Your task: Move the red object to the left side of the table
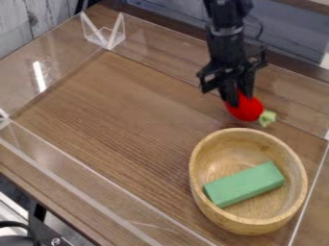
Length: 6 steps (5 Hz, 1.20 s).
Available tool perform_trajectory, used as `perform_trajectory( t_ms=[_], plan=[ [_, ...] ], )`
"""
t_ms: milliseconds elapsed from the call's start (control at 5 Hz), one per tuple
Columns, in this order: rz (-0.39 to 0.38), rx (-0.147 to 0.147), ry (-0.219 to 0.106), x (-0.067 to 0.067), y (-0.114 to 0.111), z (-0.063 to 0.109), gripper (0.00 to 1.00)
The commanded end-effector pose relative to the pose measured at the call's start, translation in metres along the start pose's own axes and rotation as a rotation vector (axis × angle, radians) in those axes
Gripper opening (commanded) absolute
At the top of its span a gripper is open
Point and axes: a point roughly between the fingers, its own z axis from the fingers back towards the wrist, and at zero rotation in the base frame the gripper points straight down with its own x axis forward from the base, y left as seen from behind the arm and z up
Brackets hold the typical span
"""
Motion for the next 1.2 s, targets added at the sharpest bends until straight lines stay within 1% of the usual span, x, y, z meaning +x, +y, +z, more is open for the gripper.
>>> perform_trajectory(
  t_ms=[0,200,400,600,800,1000],
  plan=[
    [0.009,-0.11,0.0,0.003,0.003,0.049,0.0],
    [-0.067,-0.128,0.032,0.013,0.023,0.069,0.0],
    [-0.134,-0.134,0.037,0.023,0.049,0.077,0.0],
    [-0.134,-0.149,0.017,0.033,0.078,0.09,0.0],
    [-0.14,-0.159,-0.006,0.048,0.105,0.101,0.0],
    [-0.166,-0.154,-0.021,0.071,0.125,0.103,0.0]
  ],
)
